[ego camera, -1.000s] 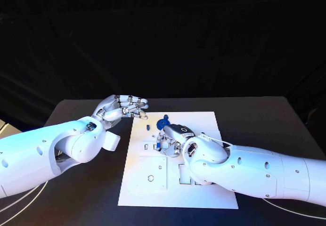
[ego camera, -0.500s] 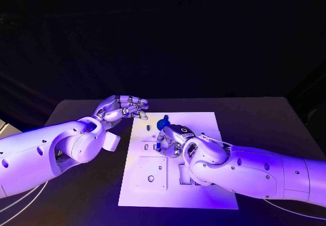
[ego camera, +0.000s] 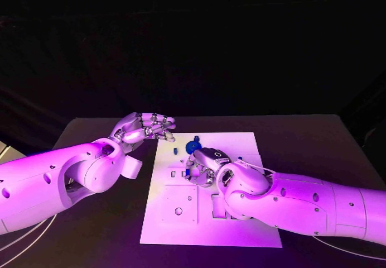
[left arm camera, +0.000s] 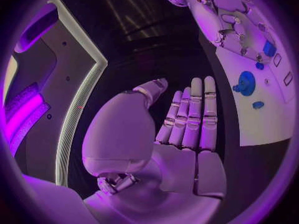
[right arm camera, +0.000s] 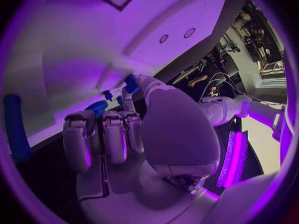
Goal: Assemble the parts on the task board
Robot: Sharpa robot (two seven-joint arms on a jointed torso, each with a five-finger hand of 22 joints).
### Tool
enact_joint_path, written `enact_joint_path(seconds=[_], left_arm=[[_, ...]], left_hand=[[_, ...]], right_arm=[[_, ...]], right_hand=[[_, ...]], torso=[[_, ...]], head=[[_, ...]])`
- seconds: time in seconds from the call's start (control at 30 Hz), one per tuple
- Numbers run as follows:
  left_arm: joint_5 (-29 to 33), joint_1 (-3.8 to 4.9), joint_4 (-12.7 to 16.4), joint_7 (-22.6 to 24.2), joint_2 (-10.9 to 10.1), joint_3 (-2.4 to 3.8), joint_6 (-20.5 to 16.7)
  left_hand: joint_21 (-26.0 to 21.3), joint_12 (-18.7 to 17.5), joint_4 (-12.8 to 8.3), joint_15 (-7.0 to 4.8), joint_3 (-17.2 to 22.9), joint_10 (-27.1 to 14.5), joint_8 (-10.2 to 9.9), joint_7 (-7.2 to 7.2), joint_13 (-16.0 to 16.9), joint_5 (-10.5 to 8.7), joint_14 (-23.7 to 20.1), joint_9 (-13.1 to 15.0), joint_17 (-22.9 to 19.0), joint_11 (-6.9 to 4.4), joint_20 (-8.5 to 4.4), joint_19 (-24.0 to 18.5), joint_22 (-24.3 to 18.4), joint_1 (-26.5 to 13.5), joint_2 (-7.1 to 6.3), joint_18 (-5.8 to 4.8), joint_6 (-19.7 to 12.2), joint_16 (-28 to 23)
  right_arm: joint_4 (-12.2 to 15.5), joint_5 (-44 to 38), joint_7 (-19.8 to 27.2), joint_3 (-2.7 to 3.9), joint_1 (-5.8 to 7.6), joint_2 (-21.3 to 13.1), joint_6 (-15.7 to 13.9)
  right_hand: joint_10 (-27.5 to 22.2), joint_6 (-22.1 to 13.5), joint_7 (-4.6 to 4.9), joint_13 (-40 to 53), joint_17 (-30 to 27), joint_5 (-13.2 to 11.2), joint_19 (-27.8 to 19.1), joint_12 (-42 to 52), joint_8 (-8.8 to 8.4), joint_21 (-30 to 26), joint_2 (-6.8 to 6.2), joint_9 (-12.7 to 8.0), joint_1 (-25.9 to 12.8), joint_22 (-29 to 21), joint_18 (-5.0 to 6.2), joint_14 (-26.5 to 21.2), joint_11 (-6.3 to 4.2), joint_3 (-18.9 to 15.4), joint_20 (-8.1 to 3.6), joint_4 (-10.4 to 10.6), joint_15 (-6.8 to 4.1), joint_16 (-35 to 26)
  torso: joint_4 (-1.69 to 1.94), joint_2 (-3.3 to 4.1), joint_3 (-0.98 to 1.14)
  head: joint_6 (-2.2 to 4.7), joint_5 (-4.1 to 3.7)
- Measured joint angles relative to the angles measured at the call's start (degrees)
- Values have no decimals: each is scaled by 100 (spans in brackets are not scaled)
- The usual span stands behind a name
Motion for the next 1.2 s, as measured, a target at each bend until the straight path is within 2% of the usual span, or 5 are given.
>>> enact_joint_path(seconds=[0.53, 0.83, 0.93, 1.07, 1.2], left_arm=[[-3, 0, -5, -12, 0, 0, 8], [-46, 0, -62, -56, 17, -1, 6], [-122, 0, -108, -135, 36, -2, -11], [-305, 0, -206, -366, 78, -2, -46], [-701, 0, -311, -850, 115, -2, -36]], left_hand=[[35, 0, 0, 0, 0, 0, 0, 0, 0, 0, 0, -1, -1, 0, 20, -20, 5, 0, 0, 0, 0, 0], [47, 0, 0, 0, 0, 20, 0, 0, 2, 0, 0, 3, 23, -2, 20, -20, 21, 0, 0, 0, 0, 18], [328, 197, 58, -105, -10, 389, 0, 0, 92, 0, 299, 10, 234, -94, -66, 117, 166, -6, -6, 1, 0, 430], [1259, 1128, 227, -370, -239, 809, 207, -142, 679, -26, 836, 131, 1209, -325, -349, 557, 727, -110, -110, 0, 115, 2073], [2583, 3316, 653, -590, -577, 482, 855, -385, 2260, -26, 1913, 505, 3715, -571, -538, 712, 1583, -319, -110, 0, 148, 4618]], right_arm=[[10, -2, -2, -2, -5, -1, -74], [238, -5, 51, -1, -19, -171, -385], [398, 34, 185, 23, 3, -341, -596], [618, 256, 577, 65, 144, -622, -832], [846, 704, 1089, 83, 301, -958, -945]], right_hand=[[-11, -187, 66, 4, -1, -1019, 10, -244, -66, 0, -39, -41, -138, -1, 0, -8, 51, -749, 95, 98, 50, 0], [-1, -309, 82, 4, -2, -1051, 10, -295, -135, 0, -34, -58, -218, -2, 0, 10, 81, -1055, 95, 104, 71, 0], [-17, -369, 123, 4, -2, -967, -10, -296, -178, 0, 37, -77, -147, -2, 0, -4, 107, -1063, 115, 99, 96, 0], [-2, -370, 124, 4, -2, -804, 10, -345, -178, 0, 119, -77, 16, -2, 0, 11, 122, -1063, 136, 99, 111, 0], [-2, -370, 125, 3, -2, -614, 11, -494, -178, -1, 113, -77, 156, -3, 0, 11, 122, -1043, 136, 79, 111, 0]], torso=[[0, -3, -4], [-3, -8, -6], [-15, -19, -7], [-34, -44, -10], [-60, -93, -21]], head=[[2, -7], [29, -8], [38, -1], [44, 15], [25, 45]])
